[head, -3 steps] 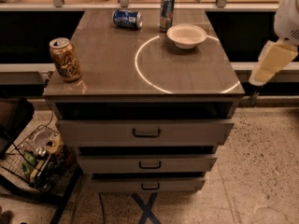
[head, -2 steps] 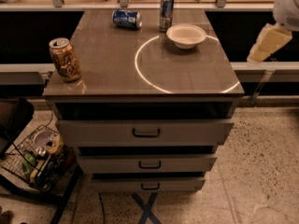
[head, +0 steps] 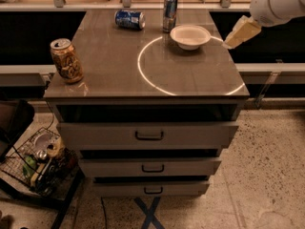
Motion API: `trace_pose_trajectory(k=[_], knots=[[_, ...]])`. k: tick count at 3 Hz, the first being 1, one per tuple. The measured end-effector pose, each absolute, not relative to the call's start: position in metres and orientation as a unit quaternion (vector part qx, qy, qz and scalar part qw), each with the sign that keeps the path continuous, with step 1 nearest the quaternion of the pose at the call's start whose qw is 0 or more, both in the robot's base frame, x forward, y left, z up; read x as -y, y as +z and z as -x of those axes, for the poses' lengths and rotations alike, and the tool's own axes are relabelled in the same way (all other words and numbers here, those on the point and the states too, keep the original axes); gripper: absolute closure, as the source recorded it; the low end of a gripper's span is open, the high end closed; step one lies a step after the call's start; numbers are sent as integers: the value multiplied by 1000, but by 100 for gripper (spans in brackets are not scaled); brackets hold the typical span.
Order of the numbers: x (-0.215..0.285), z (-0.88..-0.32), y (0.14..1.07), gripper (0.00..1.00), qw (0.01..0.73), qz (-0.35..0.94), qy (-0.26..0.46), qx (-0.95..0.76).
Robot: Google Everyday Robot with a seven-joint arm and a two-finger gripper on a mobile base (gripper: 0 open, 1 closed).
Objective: Move paper bowl near orange can
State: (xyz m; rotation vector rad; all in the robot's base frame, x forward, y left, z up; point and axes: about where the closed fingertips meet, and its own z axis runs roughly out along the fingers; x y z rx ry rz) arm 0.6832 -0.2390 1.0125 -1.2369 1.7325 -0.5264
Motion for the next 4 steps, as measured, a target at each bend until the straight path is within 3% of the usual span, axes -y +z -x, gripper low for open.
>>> trace_pose_trajectory(k=[4], knots=[[213,-768,935,0,428,576,-221,-661]])
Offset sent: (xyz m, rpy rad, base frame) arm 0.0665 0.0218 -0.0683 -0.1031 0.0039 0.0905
